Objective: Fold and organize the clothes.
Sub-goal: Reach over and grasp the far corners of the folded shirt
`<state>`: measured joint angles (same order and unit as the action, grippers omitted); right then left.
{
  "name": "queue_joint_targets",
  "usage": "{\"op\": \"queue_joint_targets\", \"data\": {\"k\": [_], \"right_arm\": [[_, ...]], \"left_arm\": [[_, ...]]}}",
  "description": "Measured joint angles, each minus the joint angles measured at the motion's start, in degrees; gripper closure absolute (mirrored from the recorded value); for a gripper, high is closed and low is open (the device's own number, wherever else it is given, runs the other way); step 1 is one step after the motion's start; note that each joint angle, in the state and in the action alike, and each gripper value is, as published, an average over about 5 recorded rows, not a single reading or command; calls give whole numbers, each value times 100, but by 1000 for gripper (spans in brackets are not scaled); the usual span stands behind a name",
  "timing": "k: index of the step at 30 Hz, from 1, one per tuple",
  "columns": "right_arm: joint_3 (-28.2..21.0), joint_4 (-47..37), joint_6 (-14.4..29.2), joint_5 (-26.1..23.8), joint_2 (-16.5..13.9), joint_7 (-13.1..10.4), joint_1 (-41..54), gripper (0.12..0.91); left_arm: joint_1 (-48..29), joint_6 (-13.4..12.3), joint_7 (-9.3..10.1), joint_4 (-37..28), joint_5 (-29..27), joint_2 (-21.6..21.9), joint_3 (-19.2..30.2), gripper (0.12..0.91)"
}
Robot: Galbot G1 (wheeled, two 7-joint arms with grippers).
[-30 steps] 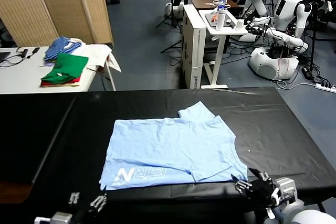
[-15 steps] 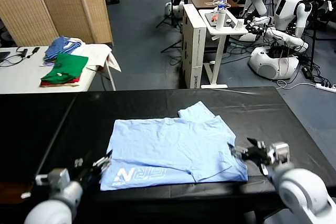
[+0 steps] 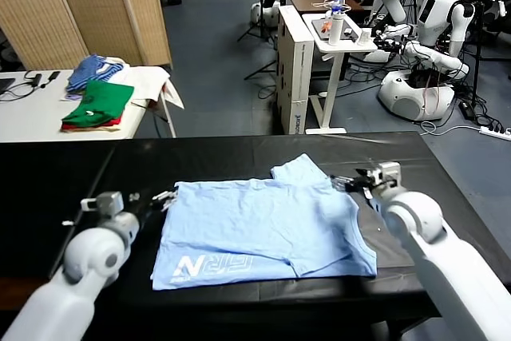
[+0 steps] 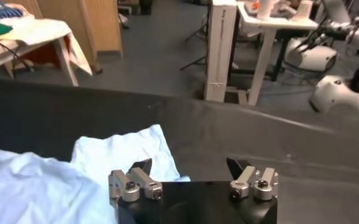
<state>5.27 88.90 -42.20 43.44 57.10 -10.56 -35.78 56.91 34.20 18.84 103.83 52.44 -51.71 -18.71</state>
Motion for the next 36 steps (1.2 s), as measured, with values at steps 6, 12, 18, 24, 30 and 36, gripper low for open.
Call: {"op": "queue_joint_targets", "data": {"k": [6,12,18,24,30,36], "right_arm": [[-199,-451,0,-244,200,115,243,118],[-308,-744,0,-390,315,232,334,123],[-383,-938,0,-452,419,296,447,215],[-444,-1087,0,-470,496,341,519,286],[-471,-1177,5,-526,526,415,541,448],[-472,-1255,10,-557,575,433,546,621]], "left_arm": [[-492,47,-75,-475,14,-29,353,123],[-632,66,-162,-771,-31,-124,521,123],[-652,106,-234,-901,-151,-225,627,123],[-710,104,-256,-1036,-176,-279,654,165],[-716,92,-274,-1066,-173,-295,658,326],[-764,58,-354,-1125,-180,-309,665,497]]}}
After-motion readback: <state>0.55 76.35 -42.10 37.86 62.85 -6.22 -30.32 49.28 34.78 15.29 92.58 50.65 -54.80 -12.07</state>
